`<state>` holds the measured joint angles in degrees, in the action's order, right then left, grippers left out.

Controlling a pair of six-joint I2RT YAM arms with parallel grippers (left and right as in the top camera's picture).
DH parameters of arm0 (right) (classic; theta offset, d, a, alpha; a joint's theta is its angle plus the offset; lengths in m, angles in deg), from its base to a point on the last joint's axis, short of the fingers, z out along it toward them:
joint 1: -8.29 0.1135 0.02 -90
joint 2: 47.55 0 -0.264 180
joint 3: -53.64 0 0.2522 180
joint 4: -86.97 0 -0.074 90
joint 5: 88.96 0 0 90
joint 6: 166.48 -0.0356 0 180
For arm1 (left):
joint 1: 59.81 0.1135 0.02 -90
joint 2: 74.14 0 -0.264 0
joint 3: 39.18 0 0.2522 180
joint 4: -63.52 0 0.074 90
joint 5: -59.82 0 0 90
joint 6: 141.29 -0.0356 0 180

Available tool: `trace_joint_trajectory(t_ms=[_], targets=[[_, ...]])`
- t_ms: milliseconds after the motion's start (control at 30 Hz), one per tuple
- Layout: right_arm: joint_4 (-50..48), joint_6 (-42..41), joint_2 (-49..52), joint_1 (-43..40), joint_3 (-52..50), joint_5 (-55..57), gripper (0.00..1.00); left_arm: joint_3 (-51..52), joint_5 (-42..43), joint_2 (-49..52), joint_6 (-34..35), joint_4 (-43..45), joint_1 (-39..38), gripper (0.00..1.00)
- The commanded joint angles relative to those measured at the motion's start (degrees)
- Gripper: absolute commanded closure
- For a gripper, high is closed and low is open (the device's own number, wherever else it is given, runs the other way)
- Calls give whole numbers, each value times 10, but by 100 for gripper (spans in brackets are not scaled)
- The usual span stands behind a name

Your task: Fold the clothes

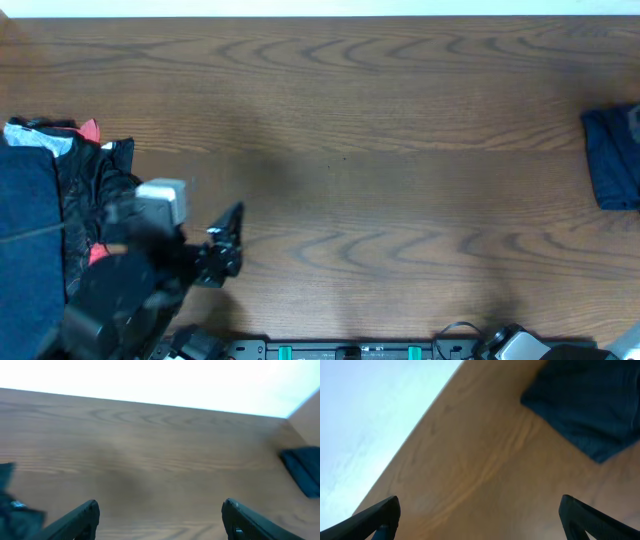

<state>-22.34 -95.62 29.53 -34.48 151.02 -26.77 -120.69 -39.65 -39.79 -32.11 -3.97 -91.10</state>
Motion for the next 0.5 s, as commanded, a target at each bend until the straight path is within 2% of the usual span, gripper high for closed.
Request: trace_joint_trajectory(t_ms=[0,467], targets=[[14,-4,-2,4,0,-9,1,1,-75,-20,-10,-19,0,20],[38,-6,-2,4,0,-10,1,1,-93,-28,-10,-43,0,19]])
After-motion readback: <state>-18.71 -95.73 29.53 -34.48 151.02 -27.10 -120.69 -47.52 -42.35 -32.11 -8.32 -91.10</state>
